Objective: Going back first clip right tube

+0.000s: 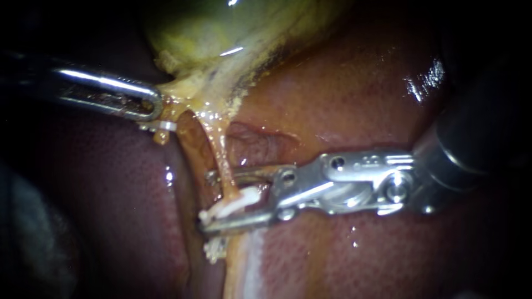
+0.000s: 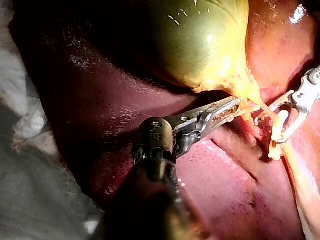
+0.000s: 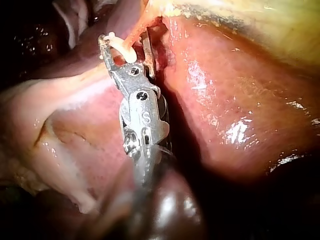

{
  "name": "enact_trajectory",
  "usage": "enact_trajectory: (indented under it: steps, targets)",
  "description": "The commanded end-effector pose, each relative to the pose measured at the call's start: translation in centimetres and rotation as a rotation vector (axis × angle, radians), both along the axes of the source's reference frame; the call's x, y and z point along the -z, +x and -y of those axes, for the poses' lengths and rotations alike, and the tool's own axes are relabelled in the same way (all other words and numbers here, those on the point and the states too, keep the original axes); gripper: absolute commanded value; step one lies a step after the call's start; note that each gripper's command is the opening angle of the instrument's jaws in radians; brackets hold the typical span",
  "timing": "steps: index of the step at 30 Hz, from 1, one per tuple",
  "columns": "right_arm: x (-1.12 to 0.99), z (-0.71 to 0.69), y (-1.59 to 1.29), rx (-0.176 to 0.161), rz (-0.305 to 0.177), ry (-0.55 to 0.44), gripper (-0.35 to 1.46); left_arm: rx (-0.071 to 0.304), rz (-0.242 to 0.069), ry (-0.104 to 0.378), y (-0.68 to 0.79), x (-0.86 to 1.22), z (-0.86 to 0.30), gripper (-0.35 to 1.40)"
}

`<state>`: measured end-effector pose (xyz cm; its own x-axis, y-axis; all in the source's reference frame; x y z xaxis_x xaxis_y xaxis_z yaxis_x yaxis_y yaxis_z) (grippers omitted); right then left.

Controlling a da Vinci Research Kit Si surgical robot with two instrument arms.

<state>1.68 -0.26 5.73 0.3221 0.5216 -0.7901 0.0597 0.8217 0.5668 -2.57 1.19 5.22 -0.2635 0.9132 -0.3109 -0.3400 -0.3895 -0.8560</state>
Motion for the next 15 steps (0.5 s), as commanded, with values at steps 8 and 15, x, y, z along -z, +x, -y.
enact_trajectory:
  steps: [8, 15]
  targets:
    - [0.21, -0.17, -0.52, 0.031, -0.01, -0.065, 0.5, 0.0, 0.0, 0.0, 0.01, 0.01, 0.0, -0.35]
    - [0.24, -0.21, -0.69, 0.036, -0.018, -0.084, 0.5, -0.001, 0.001, 0.0, 0.01, 0.01, 0.0, -0.35]
